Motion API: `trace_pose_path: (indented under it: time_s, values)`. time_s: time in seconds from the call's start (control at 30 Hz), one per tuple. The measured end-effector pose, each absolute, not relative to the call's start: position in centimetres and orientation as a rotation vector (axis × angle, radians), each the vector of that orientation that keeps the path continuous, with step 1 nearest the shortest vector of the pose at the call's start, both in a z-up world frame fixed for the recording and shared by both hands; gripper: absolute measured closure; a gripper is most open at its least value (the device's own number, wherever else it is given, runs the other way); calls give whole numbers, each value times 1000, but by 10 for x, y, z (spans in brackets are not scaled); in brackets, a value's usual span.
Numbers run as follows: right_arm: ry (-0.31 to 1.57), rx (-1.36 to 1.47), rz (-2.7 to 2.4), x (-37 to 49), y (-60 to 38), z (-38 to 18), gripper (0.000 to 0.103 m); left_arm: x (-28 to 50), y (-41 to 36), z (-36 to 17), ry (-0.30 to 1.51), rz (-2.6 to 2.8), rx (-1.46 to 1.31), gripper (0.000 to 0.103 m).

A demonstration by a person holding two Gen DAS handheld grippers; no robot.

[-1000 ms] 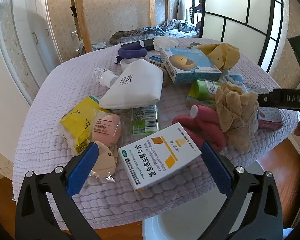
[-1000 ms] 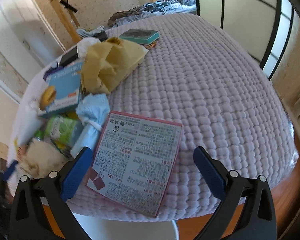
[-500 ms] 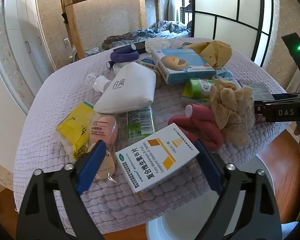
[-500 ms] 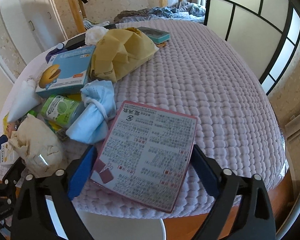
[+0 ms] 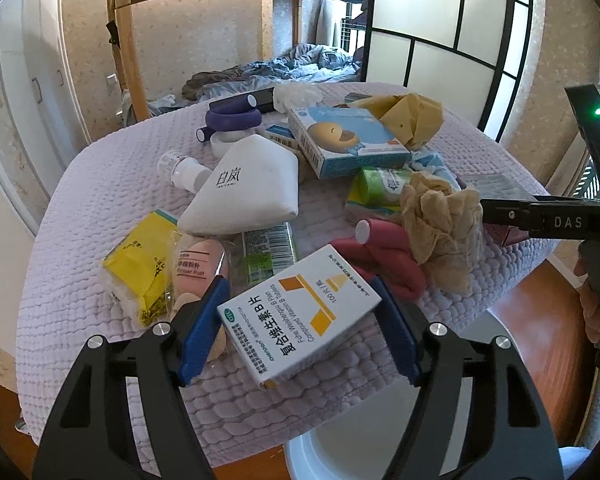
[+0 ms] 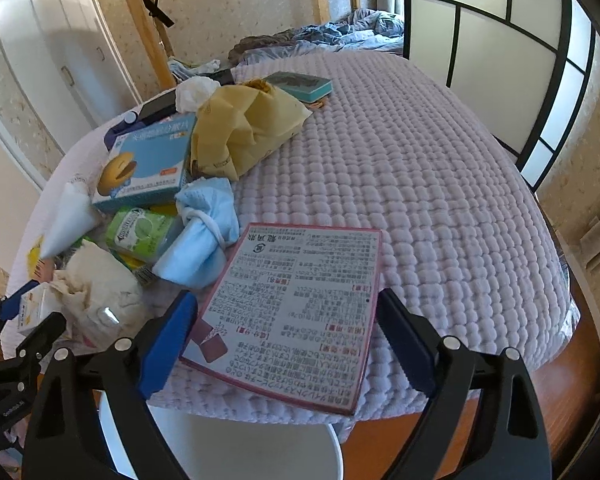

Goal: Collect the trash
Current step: 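Carry both held boxes off the bed over the white bin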

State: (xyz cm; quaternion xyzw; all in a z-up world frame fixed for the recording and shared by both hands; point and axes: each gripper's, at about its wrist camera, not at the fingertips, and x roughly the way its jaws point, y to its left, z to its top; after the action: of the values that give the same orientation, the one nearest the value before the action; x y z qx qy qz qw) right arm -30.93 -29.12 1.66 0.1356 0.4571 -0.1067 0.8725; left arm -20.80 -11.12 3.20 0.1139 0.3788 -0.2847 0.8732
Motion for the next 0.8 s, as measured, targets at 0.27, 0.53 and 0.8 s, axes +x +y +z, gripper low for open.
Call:
trace_pose_path:
  time_s: [0.27, 0.53, 0.8]
  values:
    - [946, 241, -242, -308, -278, 20, 16, -206, -105, 34, 792, -647, 220, 29]
    - [937, 285, -271, -317, -284, 23, 17, -207, -93, 42, 801, -685, 167, 29]
    - [957, 305, -227, -313, -290, 20, 21, -212, -88, 48, 798, -629, 149, 29]
